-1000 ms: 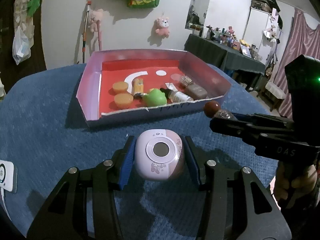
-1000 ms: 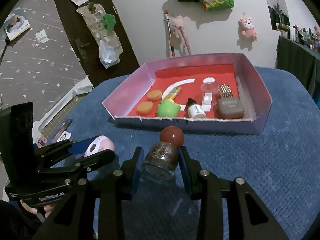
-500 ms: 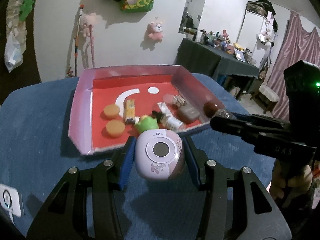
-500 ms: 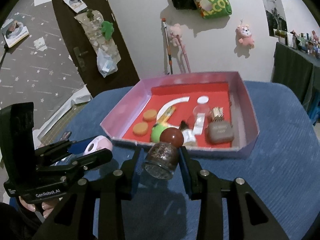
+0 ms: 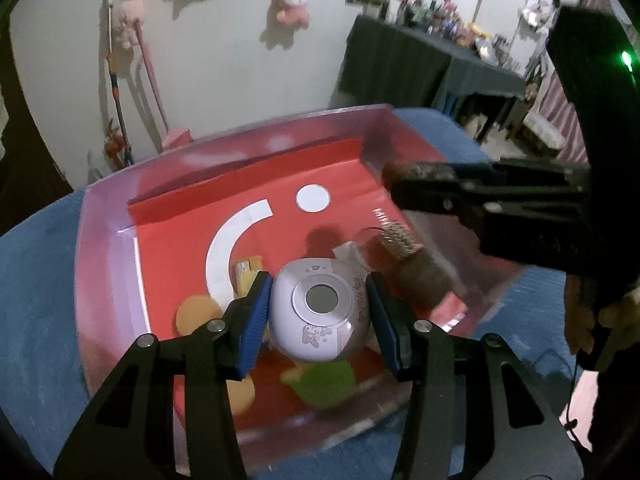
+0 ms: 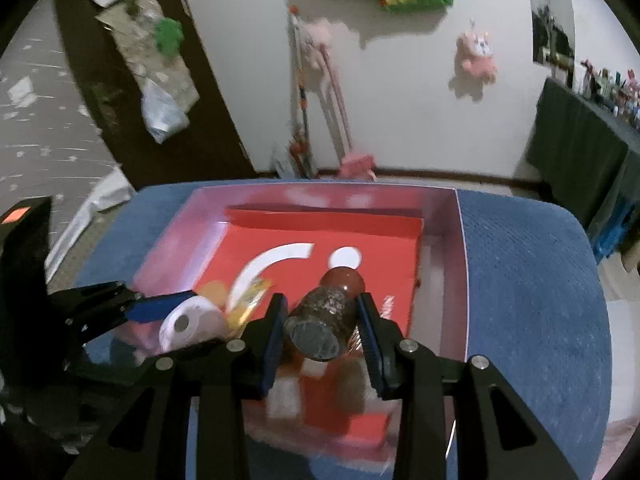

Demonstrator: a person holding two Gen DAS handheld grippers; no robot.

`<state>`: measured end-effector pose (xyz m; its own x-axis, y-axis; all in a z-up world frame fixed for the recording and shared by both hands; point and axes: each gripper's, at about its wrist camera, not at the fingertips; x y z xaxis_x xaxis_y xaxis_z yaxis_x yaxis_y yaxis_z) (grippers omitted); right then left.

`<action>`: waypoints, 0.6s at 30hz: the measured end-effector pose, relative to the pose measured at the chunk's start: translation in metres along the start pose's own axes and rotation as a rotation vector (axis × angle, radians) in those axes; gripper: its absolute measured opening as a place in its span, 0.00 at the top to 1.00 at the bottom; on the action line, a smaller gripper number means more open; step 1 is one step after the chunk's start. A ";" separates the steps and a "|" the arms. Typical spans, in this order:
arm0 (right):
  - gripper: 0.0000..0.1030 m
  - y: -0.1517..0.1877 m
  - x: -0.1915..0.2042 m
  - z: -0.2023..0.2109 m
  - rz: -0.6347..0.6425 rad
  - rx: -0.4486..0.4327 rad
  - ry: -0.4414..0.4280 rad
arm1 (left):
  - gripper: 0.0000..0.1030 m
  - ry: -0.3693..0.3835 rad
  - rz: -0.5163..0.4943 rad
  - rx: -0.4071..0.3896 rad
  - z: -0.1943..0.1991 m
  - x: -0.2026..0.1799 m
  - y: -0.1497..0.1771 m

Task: Organize rigid objects
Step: 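Carry the pink compact and glass bottle into the tray and open both tools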

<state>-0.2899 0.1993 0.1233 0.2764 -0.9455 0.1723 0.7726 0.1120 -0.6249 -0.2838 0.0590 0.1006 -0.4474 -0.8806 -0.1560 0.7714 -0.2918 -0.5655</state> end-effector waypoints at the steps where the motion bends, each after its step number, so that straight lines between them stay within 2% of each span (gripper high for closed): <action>1: 0.63 -0.007 -0.005 -0.010 -0.005 0.023 0.010 | 0.56 -0.003 0.002 0.016 -0.008 0.002 -0.004; 8: 0.63 -0.034 -0.015 -0.068 0.017 0.162 0.082 | 0.55 -0.039 -0.031 0.095 -0.047 0.009 -0.018; 10: 0.63 -0.035 -0.011 -0.078 0.051 0.184 0.125 | 0.55 -0.040 -0.033 0.108 -0.053 0.011 -0.019; 18: 0.63 -0.037 -0.004 -0.094 0.107 0.213 0.190 | 0.55 -0.029 -0.023 0.123 -0.061 0.015 -0.020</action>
<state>-0.3733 0.1698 0.0739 0.2666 -0.9628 -0.0443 0.8529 0.2571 -0.4544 -0.3337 0.0747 0.0603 -0.4536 -0.8832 -0.1193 0.8117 -0.3541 -0.4644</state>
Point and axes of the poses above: each gripper's, at about its wrist camera, not at the fingertips, and z roughly against the way its jaws point, x to its left, y to its underside, and after that the axes turned 3 degrees about y, right-handed
